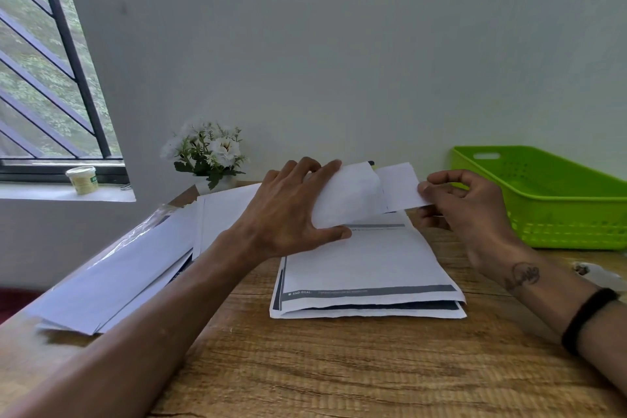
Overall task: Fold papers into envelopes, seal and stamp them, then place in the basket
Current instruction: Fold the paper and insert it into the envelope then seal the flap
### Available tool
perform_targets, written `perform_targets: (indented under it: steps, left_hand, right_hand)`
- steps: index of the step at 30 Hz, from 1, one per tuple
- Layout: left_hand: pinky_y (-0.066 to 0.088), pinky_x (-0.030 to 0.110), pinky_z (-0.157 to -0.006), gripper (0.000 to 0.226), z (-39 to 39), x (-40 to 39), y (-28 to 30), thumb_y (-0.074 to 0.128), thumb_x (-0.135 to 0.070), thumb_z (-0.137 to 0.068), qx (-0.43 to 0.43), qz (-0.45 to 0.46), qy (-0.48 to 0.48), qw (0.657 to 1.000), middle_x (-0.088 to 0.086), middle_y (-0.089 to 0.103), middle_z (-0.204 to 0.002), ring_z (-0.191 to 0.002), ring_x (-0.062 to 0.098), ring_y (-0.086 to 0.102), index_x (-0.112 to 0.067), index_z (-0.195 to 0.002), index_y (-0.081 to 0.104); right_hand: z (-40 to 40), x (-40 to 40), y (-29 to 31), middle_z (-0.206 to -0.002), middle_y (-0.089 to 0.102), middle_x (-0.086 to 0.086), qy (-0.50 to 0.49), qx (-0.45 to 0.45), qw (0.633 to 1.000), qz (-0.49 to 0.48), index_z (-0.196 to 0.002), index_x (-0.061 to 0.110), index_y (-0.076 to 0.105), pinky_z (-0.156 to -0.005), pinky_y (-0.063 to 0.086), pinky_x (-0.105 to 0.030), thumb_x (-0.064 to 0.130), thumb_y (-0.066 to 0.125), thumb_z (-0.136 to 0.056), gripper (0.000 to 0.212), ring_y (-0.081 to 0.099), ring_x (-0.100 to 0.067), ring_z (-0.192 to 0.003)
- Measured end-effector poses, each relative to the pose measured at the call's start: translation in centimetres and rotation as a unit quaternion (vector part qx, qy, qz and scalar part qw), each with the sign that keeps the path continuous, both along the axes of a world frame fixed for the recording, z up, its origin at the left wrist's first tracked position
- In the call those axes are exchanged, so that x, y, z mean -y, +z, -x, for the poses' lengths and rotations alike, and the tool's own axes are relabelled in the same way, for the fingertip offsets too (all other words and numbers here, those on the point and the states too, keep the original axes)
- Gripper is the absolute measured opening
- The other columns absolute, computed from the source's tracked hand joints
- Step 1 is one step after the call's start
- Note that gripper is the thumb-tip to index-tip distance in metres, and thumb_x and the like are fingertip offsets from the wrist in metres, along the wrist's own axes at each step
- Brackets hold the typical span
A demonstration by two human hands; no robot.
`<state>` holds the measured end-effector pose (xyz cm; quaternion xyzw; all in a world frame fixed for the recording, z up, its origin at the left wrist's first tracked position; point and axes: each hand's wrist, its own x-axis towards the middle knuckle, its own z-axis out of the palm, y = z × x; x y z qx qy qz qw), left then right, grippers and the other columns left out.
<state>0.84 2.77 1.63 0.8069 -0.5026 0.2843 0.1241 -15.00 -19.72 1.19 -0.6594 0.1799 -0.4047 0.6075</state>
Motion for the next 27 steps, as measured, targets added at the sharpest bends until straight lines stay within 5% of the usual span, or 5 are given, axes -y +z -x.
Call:
perform_targets:
  steps: [8, 27]
  left_hand:
    - [0.039, 0.044, -0.108, 0.107, -0.1, 0.1, -0.1, 0.057, -0.086, -0.078, 0.005, -0.002, -0.003, 1.000, 0.000, 0.045, -0.146, -0.127, 0.021, 0.046, -0.028, -0.163, 0.025]
    - [0.037, 0.043, -0.109, 0.105, 0.4, 0.3, -0.4, 0.059, -0.083, -0.080, 0.019, -0.008, -0.013, 1.000, 0.000, 0.044, -0.146, -0.125, 0.021, 0.046, -0.028, -0.163, 0.026]
  right_hand:
    - [-0.1, -0.5, -0.3, -0.078, 0.075, -0.011, 0.041, -0.015, 0.999, 0.002, -0.097, 0.004, 0.073, -0.055, 0.061, -0.026, 0.004, 0.079, -0.088, 0.010, 0.069, -0.013, -0.053]
    - [-0.3, -1.3, -1.0, -0.091, 0.079, -0.013, 0.079, -0.037, 0.994, 0.059, -0.106, 0.009, 0.078, -0.057, 0.057, -0.026, 0.008, 0.080, -0.088, 0.019, 0.071, -0.015, -0.067]
